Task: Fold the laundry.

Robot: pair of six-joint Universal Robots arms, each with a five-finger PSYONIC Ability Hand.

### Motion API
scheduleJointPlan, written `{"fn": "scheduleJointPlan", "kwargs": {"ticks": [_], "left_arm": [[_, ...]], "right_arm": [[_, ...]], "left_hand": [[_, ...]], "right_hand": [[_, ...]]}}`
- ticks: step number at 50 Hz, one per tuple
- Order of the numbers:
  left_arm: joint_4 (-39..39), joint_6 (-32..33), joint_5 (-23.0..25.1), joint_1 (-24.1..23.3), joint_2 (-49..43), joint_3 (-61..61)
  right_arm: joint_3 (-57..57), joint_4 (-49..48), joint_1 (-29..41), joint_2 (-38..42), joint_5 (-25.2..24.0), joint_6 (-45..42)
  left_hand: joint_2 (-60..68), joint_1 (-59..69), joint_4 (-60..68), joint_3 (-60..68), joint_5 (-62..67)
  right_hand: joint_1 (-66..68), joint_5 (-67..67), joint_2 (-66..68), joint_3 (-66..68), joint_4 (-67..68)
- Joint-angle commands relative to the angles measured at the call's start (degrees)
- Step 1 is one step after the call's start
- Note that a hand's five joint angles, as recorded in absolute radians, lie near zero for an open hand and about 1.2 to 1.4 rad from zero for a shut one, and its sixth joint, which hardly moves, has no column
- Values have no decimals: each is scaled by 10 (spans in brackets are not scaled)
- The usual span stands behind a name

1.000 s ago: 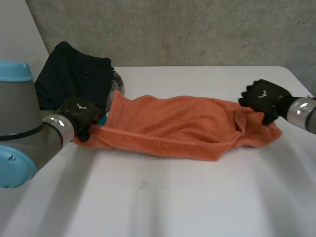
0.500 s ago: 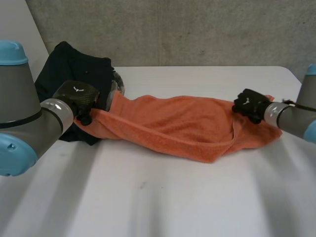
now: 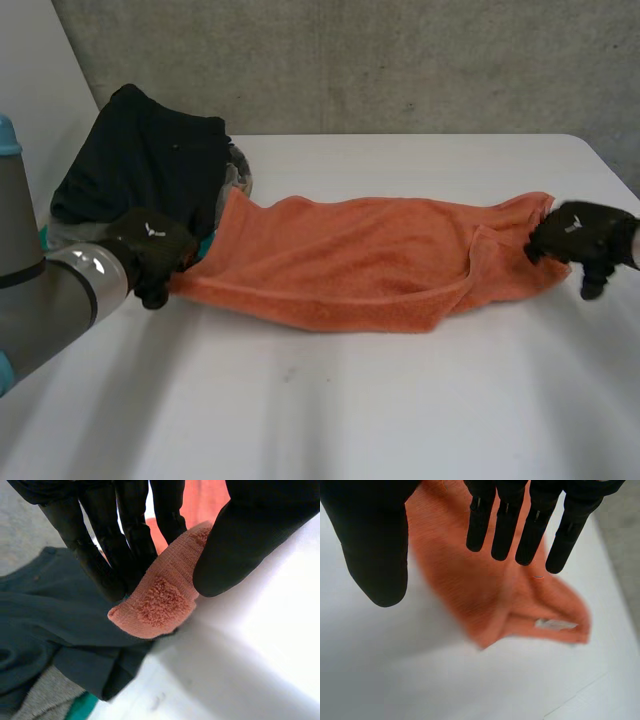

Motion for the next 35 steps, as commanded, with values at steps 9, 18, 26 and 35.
{"fn": "scheduleJointPlan", "kwargs": {"ticks": [9,18,26,35], "left_arm": [[5,-70,-29,-4,-40,71],[7,-77,-32,-2,-40,78],[-1,-75,-35,-13,-41,55],[-70,27,-15,-15,-26,-41]], "right_arm": [[-83,-131,106,103,-55,92],[-160,-85,114,182,-23,31],[-154,-73,89,125,42,94],[76,105,1,-44,129,-17]], "left_hand": [[114,130,114,124,137],[114,130,114,124,137],[114,130,114,124,137],[114,130,114,124,137]], "right_hand": [[3,22,9,8,7],[177,196,183,182,181],[481,500,487,486,485],[481,500,487,486,485]]}}
